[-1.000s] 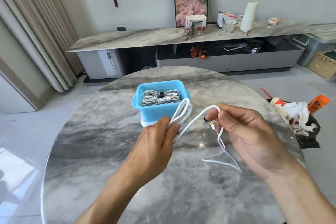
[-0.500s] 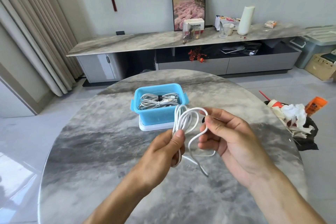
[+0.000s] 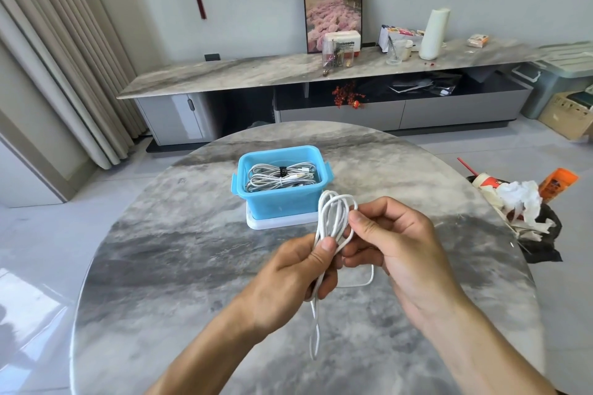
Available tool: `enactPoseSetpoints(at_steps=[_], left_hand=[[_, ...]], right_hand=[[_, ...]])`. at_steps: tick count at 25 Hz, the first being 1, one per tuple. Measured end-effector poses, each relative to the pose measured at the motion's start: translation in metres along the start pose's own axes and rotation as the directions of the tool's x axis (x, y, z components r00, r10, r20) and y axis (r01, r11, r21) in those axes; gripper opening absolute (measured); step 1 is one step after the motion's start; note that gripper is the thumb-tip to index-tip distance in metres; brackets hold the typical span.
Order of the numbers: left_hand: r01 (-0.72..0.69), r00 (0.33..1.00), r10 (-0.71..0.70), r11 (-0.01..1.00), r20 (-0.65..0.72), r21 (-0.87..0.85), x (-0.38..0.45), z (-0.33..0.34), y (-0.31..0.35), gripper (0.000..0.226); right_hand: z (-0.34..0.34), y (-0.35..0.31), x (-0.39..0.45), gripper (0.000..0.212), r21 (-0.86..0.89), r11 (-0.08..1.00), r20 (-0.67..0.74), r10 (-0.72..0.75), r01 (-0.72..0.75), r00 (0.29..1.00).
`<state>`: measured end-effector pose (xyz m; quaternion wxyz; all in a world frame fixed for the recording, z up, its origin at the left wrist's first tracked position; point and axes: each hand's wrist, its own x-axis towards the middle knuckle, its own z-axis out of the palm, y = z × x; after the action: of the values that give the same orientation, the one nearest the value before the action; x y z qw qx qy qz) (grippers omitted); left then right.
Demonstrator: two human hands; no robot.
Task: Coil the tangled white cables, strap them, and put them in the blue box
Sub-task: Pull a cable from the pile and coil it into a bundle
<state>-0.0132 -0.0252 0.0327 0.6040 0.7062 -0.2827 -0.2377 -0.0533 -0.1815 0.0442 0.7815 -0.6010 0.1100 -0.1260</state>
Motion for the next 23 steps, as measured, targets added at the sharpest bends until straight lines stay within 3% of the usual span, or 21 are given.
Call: enactPoseSetpoints(at_steps=[4,6,9,11,14,18,23], left_hand=[[0.032,0.999,-0.032,0.999,0.026,-0.030,-0.001,-0.002,-0.002,0.036],[0.069,0.997,-0.064,0.992,0.050,-0.104,-0.002,0.002,-0.007,0.034],[0.120,0.986,-0.078,0.942,0.144,-0.312,-0.002,0.010,-0.008,0.028],[0.167,0.975,-0.080,0.876,0.205,-0.453,-0.002,0.014,-0.007,0.025],[0.255,0.953,-0.121,0.815,0.278,-0.521,-0.005,0.021,-0.009,0.022],[0.357,0.924,-0.218,0.786,0.314,-0.505,-0.003,0.028,-0.008,0.021],[0.365,0.924,-0.262,0.820,0.278,-0.441,-0.001,0.025,-0.001,0.038]], right_hand=[[0.004,0.005,-0.001,0.007,-0.083,0.994,-0.060,-0.080,0.075,0.995],[0.005,0.008,0.000,0.013,-0.071,0.997,-0.046,-0.042,0.039,0.998],[0.009,0.009,-0.003,0.044,0.177,0.967,0.227,0.139,-0.181,0.964],[0.011,0.005,-0.003,0.043,0.282,0.914,0.318,0.197,-0.291,0.927],[0.013,0.003,-0.002,0.033,0.301,0.898,0.221,0.262,-0.321,0.940],[0.012,0.003,0.002,0.053,0.352,0.856,0.065,0.381,-0.378,0.922],[0.016,0.008,0.004,0.057,0.228,0.952,-0.132,0.237,-0.203,0.962]])
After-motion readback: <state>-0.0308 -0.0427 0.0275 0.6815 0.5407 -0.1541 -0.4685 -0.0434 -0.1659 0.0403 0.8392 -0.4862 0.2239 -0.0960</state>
